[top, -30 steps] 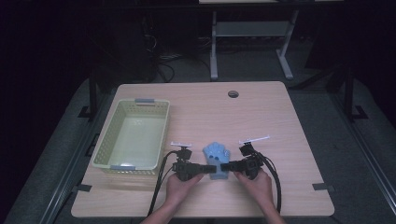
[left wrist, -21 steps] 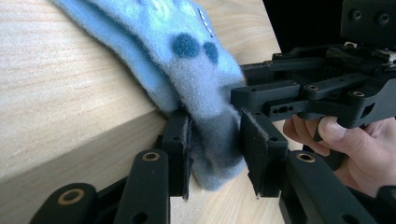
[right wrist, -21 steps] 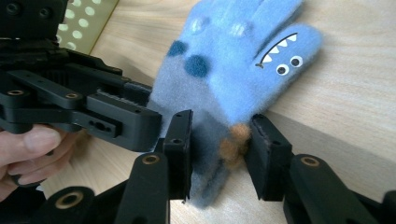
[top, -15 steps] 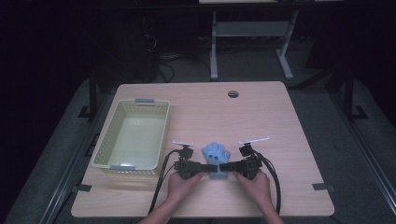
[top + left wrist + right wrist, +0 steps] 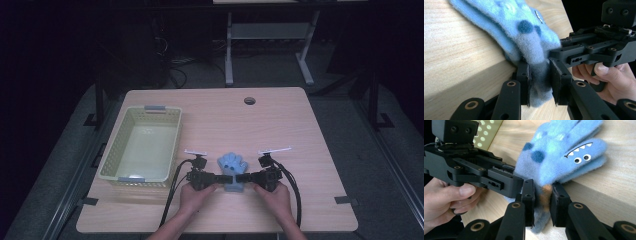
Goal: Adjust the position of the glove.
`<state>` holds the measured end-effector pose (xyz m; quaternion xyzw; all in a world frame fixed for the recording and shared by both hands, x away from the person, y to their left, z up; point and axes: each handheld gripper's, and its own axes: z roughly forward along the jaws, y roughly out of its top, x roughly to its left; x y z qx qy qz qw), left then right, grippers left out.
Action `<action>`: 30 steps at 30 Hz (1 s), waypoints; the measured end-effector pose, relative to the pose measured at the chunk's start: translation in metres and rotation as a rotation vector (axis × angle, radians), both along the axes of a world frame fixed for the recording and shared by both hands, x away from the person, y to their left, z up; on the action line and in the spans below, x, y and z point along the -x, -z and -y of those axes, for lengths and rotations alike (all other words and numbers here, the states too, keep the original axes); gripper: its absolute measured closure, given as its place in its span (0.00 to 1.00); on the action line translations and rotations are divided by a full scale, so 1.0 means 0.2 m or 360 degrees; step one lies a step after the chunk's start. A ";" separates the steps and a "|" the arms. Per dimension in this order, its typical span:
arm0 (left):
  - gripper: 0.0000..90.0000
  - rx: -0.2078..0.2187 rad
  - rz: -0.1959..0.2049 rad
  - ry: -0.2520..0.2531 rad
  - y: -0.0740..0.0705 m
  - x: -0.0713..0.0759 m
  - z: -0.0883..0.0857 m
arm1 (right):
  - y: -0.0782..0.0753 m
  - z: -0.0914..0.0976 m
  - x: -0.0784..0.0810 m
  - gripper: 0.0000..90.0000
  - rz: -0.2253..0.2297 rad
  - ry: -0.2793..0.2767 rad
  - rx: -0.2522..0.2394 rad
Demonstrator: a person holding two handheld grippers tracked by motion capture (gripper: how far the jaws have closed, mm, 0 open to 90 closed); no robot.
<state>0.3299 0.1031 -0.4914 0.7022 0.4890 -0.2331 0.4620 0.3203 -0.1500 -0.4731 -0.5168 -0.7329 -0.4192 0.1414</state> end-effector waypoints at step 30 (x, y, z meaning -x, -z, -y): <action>0.79 0.0028 0.0077 0.0062 -0.11 0.00 0.01 | -0.12 0.02 0.03 0.84 0.0054 0.0007 -0.0035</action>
